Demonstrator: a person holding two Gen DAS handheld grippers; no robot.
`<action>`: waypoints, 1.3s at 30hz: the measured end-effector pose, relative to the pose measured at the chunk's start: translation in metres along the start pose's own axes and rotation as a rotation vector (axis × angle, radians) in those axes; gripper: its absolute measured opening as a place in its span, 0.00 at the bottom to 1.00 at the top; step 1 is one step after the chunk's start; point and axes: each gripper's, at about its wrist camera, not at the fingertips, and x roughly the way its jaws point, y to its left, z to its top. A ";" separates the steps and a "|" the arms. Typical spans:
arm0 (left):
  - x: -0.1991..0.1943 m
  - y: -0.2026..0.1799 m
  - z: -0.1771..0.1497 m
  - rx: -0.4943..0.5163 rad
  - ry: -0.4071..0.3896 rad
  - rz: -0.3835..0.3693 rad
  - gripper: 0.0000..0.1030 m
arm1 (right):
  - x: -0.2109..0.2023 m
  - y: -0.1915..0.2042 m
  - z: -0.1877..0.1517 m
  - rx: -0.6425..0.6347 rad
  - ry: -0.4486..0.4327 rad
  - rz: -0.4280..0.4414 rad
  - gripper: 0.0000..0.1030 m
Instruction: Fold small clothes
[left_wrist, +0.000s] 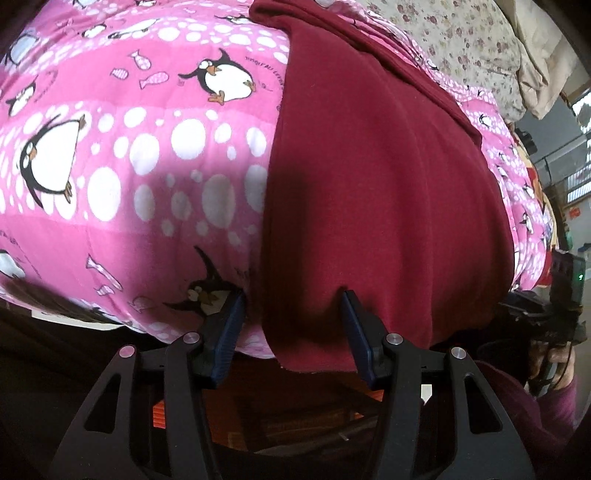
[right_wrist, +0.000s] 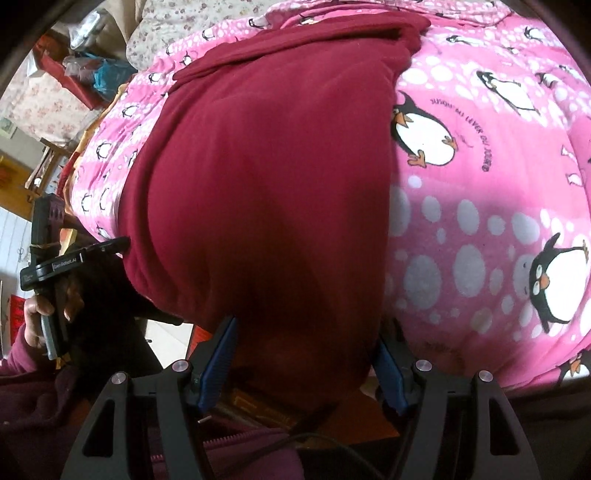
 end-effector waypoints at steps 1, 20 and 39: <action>0.002 0.000 -0.001 -0.002 0.005 -0.004 0.51 | 0.002 -0.001 0.000 0.003 0.005 0.006 0.65; 0.016 -0.007 -0.009 -0.009 0.054 -0.073 0.51 | 0.011 0.002 -0.005 0.017 0.008 0.038 0.51; -0.067 -0.029 0.008 0.095 -0.174 -0.184 0.11 | -0.046 0.025 0.013 -0.064 -0.165 0.174 0.13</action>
